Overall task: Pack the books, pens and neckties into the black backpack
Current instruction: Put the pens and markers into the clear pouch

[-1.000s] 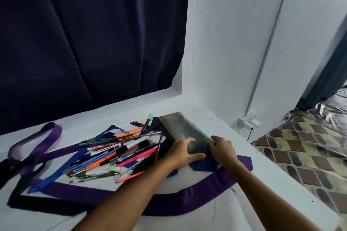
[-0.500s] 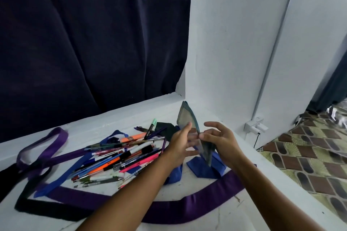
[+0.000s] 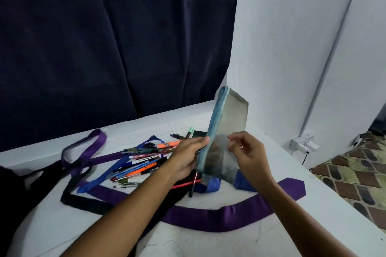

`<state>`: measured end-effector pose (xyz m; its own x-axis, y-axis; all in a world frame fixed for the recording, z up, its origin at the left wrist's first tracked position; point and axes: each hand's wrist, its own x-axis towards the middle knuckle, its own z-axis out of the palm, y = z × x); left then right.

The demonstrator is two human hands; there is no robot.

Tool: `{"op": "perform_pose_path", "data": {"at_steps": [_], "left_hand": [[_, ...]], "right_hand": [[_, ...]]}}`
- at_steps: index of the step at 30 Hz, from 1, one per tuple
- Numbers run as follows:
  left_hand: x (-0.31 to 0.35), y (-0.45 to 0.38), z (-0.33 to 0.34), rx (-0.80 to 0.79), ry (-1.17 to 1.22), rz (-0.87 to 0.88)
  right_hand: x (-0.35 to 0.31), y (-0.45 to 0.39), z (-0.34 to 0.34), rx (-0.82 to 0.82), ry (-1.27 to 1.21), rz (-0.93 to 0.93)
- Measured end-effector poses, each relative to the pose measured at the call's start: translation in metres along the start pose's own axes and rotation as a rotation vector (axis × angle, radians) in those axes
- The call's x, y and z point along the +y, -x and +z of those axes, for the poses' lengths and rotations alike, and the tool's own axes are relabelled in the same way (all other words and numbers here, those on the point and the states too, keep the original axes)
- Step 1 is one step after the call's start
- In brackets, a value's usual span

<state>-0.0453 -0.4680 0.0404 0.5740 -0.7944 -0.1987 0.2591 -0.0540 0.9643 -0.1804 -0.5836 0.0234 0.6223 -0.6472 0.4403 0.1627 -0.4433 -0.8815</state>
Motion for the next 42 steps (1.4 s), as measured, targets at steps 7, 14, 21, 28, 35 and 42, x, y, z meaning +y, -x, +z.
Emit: {"op": "perform_pose_path", "data": {"at_steps": [7,14,21,28,35,42], "left_hand": [[0.011,0.064,-0.063,-0.062,-0.222,0.063],[0.016,0.137,-0.112,-0.202,-0.609,0.011],[-0.008,0.188,-0.153,-0.195,-0.879,-0.015],[-0.027,0.209,-0.174,-0.121,-0.882,-0.101],[-0.030,0.205,-0.167,-0.056,-0.868,-0.110],[-0.035,0.194,-0.155,0.004,-0.973,-0.031]], "right_hand": [[-0.041,0.004,0.030,-0.208,0.376,-0.631],[-0.084,0.018,0.081,-0.929,0.429,-0.444],[-0.079,0.037,0.118,-1.328,0.329,-0.198],[-0.072,0.057,0.134,-1.417,0.278,-0.054],[-0.065,0.063,0.130,-1.400,0.264,0.056],[-0.060,0.059,0.113,-1.330,0.468,-0.014]]}}
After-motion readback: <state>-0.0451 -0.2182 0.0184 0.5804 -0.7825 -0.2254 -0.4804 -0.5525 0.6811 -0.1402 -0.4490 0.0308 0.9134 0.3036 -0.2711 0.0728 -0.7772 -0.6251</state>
